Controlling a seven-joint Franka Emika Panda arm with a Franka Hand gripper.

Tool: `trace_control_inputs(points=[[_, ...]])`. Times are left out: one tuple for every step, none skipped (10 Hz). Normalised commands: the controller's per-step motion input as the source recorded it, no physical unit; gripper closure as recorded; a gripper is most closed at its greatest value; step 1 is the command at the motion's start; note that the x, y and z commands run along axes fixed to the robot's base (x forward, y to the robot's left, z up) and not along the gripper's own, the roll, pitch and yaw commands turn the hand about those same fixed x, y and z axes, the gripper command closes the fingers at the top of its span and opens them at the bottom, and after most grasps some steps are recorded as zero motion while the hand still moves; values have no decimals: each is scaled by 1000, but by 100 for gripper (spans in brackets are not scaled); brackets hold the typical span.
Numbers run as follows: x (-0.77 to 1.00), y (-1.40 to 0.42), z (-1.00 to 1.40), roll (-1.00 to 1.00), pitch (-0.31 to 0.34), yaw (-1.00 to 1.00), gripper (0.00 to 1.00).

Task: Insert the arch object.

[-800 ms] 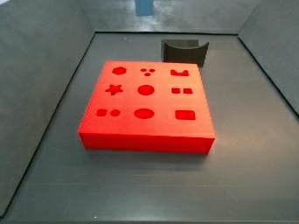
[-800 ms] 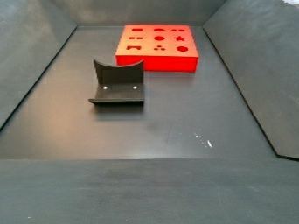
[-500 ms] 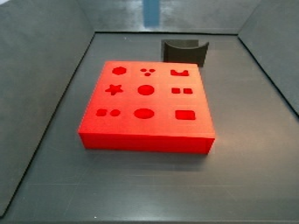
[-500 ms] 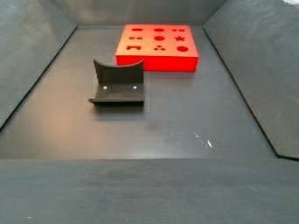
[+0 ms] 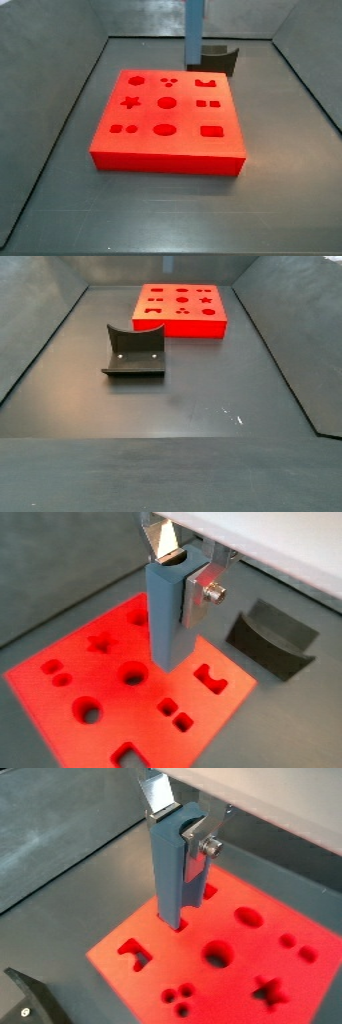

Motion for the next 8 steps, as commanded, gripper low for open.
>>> trace_control_inputs(points=[[729, 380, -306, 0, 0, -491, 100], [591, 274, -229, 0, 0, -671, 100], [491, 243, -211, 0, 0, -746, 100], [411, 206, -214, 0, -17, -800, 100], [391, 197, -229, 0, -11, -817, 100], [243, 134, -269, 0, -13, -911, 100], [74, 37, -140, 9, 0, -994, 100], [0, 0, -89, 36, 0, -1000, 100]])
